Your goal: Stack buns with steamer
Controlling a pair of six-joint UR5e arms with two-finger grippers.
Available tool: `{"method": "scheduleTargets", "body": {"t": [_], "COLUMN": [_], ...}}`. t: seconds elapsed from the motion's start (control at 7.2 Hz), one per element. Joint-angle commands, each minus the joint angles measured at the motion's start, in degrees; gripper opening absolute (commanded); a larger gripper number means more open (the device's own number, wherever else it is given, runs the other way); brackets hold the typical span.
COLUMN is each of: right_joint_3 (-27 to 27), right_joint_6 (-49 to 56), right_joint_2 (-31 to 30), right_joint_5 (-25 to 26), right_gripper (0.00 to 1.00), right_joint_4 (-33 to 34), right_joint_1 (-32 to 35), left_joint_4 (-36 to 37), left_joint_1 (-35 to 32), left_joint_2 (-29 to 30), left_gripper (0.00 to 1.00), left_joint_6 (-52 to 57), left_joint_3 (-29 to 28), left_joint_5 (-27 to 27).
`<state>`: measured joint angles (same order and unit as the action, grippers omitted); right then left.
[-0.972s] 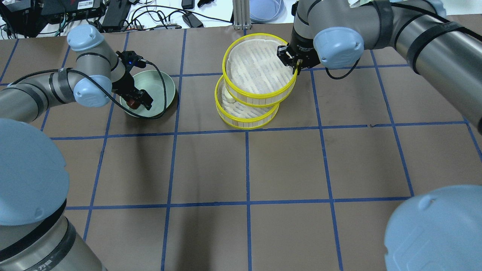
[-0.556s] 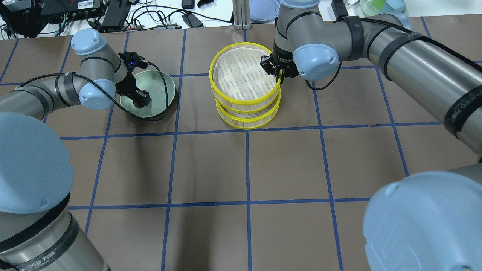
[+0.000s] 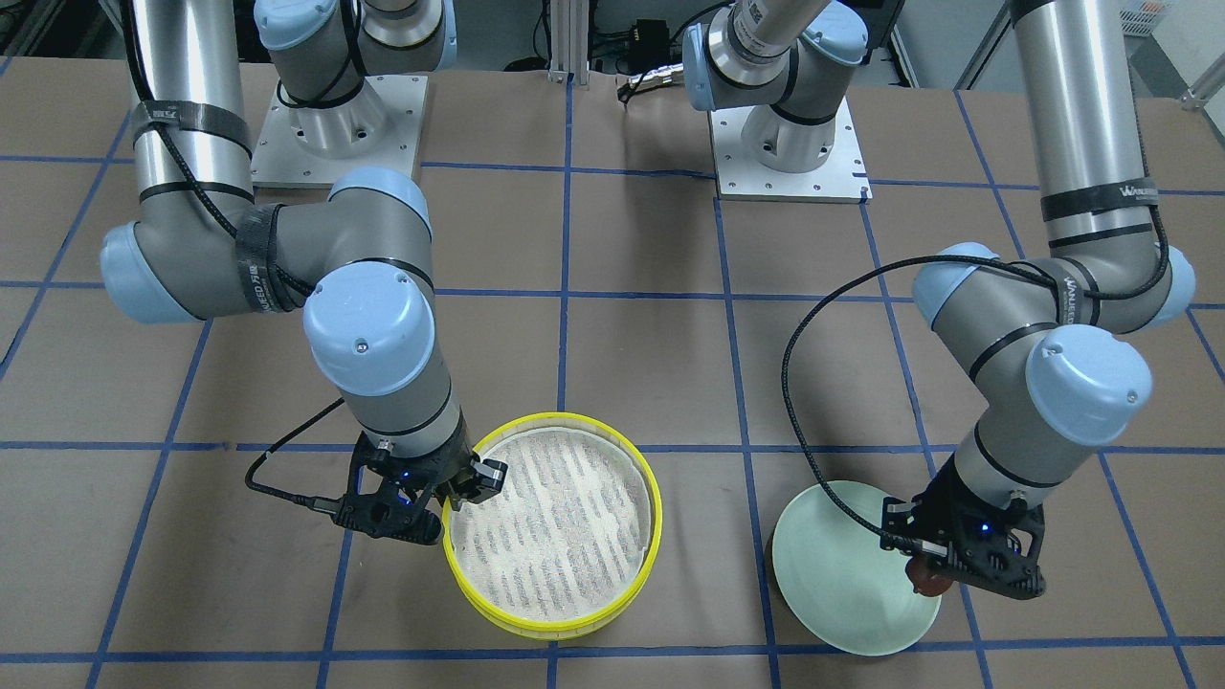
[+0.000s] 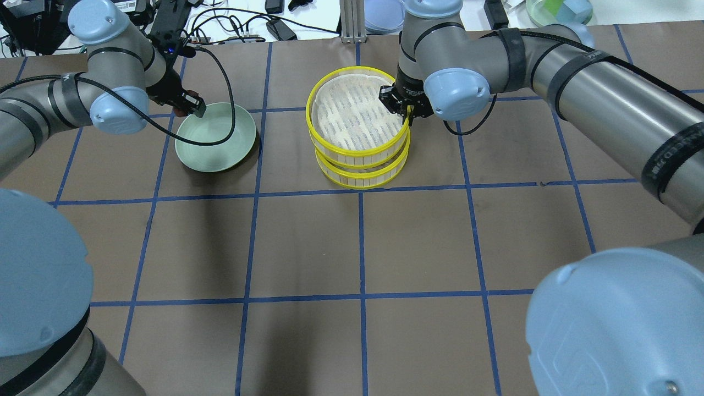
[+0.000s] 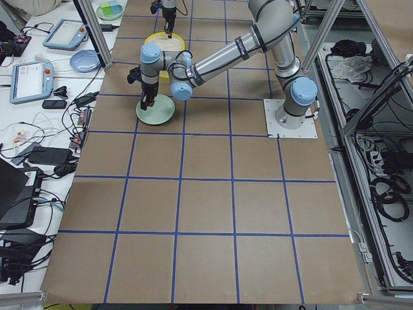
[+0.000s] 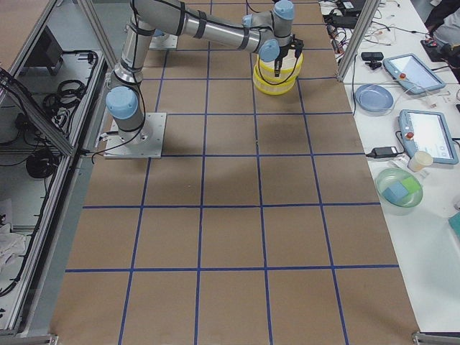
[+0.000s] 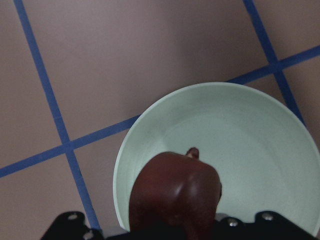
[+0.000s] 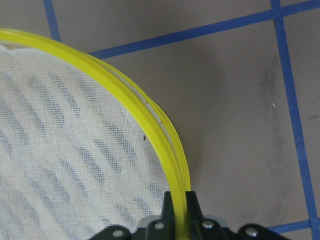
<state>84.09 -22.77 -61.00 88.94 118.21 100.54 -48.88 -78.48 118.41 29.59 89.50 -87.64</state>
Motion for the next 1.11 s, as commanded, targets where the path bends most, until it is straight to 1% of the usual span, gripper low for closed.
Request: {"method": "scheduleTargets", "body": {"t": [0.0, 0.14, 0.28, 0.42, 0.69, 0.97], "right_joint_3": [1.69, 1.69, 1.69, 1.87, 2.04, 2.04], "right_joint_6": [-0.17, -0.35, -0.35, -0.44, -0.44, -0.44], "right_joint_2": [-0.09, -0.35, -0.27, -0.26, -0.53, -0.53], "right_joint_5": [-0.09, 0.0, 0.0, -0.09, 0.0, -0.09], "right_gripper": [0.0, 0.0, 0.0, 0.0, 0.0, 0.0], "right_joint_4": [0.36, 0.27, 0.27, 0.18, 0.27, 0.27], "right_joint_1": [-0.08, 0.0, 0.01, 0.01, -0.08, -0.08], "left_joint_4": [0.11, -1.81, -2.61, -3.4, -3.32, -3.67], "left_joint_1": [-0.87, -3.93, -7.35, -8.86, -11.51, -11.78], "left_joint_2": [-2.73, -4.14, -5.46, -5.73, -6.44, -6.79], "left_gripper": [0.0, 0.0, 0.0, 0.0, 0.0, 0.0], "left_joint_6": [-4.88, -12.03, -13.76, -15.34, -24.71, -27.04], "left_joint_3": [-0.55, -0.46, -0.64, -0.38, -0.46, -0.46], "left_joint_5": [-0.42, -0.86, -2.17, -4.8, -4.13, -4.38]}}
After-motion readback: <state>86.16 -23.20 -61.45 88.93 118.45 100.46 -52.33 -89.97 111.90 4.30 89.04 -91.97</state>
